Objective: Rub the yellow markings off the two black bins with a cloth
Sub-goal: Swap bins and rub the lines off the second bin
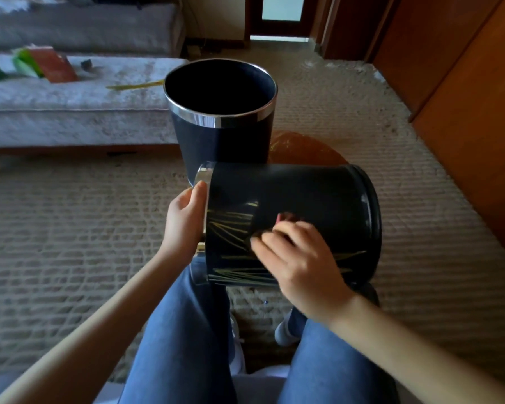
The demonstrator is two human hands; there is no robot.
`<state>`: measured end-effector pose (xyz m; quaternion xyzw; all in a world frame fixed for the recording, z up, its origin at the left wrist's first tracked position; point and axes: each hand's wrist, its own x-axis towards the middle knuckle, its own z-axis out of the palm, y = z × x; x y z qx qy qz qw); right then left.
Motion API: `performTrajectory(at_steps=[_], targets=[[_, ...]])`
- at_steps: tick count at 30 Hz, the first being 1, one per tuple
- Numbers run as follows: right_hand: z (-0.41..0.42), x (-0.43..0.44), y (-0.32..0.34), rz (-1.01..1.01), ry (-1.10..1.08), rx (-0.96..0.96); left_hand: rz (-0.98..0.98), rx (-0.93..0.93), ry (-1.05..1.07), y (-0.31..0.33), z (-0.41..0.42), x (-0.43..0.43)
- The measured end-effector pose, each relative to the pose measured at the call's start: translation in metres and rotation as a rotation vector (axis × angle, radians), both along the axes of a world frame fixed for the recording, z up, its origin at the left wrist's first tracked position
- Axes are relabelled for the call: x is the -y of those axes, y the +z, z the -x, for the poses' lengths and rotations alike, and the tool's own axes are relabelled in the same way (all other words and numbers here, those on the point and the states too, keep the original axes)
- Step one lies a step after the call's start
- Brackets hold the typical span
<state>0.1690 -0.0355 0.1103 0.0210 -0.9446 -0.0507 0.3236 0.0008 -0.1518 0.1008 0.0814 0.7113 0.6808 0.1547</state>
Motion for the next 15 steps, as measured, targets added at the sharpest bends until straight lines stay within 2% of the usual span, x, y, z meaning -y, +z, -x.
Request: performTrajectory(at_steps=[4,6,10,12,15], targets=[[0.013,-0.012,0.003,0.008,0.039,-0.042,-0.001,-0.011,-0.011,-0.004,0.001,0.0],[0.043,-0.033,0.016,0.038,-0.054,-0.025,0.0,-0.009,-0.019,-0.007,0.002,0.002],[0.09,-0.059,0.032,0.102,-0.273,0.131,-0.017,-0.008,-0.028,-0.005,0.0,0.002],[0.085,-0.05,0.029,0.111,-0.263,0.11,-0.035,-0.009,-0.034,-0.002,0.001,0.0],[0.057,-0.019,0.017,0.156,-0.138,-0.003,-0.039,-0.018,-0.045,-0.005,0.003,-0.001]])
